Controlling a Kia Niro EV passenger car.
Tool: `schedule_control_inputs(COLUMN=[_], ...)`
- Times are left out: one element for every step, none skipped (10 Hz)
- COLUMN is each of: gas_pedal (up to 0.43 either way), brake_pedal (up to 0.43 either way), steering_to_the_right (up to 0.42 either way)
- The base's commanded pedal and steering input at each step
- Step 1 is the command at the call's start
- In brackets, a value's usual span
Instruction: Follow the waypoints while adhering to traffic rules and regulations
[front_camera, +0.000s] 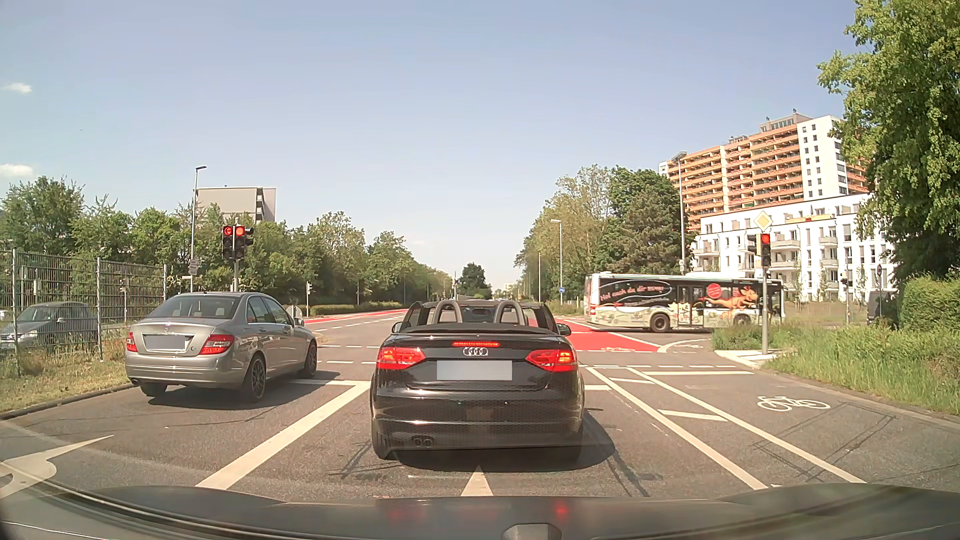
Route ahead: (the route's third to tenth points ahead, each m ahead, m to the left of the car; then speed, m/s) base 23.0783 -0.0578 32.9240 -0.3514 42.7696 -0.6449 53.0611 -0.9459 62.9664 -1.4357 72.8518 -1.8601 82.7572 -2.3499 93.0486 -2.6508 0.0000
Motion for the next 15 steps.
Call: schedule_control_inputs(gas_pedal=[0.000,0.000,0.000,0.000,0.000,0.000,0.000,0.000,0.000,0.000,0.000,0.000,0.000,0.000,0.000], brake_pedal=[0.354,0.354,0.354,0.354,0.354,0.354,0.354,0.354,0.354,0.354,0.354,0.354,0.354,0.354,0.354], steering_to_the_right=[-0.002,-0.002,-0.002,-0.002,-0.002,-0.002,-0.002,-0.002,-0.002,-0.002,-0.002,-0.002,-0.002,-0.003,-0.002])
